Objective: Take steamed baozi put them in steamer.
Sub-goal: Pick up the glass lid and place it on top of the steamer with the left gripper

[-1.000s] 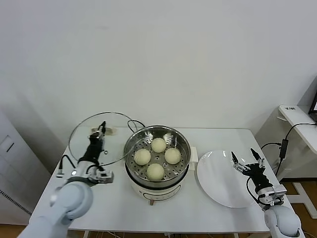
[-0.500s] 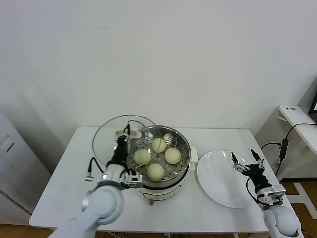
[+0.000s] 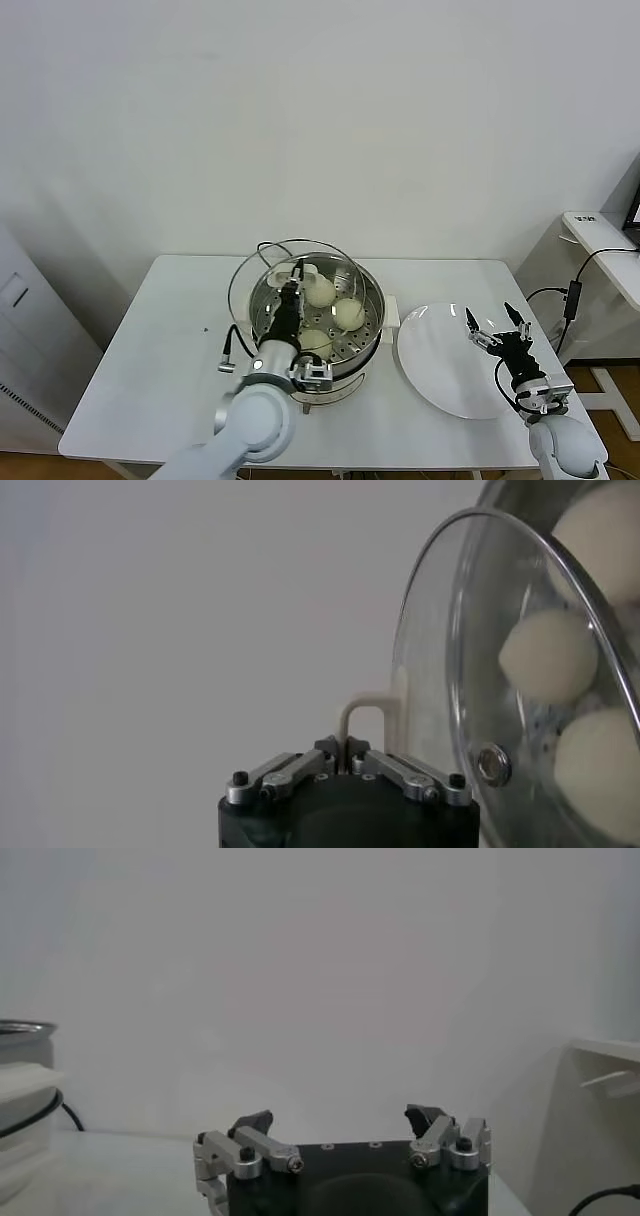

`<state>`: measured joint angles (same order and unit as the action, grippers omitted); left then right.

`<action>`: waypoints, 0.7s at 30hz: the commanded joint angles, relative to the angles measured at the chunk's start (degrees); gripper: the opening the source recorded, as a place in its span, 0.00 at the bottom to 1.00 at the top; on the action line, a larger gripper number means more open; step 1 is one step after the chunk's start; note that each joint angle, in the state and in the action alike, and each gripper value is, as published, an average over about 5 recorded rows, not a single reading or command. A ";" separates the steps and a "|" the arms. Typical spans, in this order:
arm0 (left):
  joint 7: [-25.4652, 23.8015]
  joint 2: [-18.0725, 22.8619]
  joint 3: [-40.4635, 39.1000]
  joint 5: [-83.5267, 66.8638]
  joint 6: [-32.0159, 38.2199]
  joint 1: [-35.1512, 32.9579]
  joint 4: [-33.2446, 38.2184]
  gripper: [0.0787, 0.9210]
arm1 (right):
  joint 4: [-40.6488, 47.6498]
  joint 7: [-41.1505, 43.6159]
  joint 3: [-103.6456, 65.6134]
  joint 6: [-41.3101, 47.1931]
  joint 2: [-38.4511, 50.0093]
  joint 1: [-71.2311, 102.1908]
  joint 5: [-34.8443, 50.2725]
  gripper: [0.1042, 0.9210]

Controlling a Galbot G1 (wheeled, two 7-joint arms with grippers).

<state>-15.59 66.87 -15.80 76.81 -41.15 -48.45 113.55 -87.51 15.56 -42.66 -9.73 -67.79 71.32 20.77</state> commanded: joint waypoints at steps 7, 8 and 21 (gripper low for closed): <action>1.59 4.53 -3.26 1.08 1.36 0.65 -5.52 0.04 | 0.51 0.21 -0.23 -0.32 -0.36 0.19 -0.15 0.88; 1.75 4.62 -3.26 1.06 1.51 0.63 -5.76 0.04 | 0.54 0.22 -0.26 -0.34 -0.38 0.21 -0.15 0.88; 2.96 4.38 -2.46 0.49 2.54 0.06 -7.37 0.04 | 0.49 0.33 -0.19 -0.49 -1.00 0.23 -0.69 0.88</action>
<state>-13.29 70.69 -18.18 77.52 -39.25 -48.28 107.51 -86.96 15.87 -42.87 -10.14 -68.70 71.55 20.17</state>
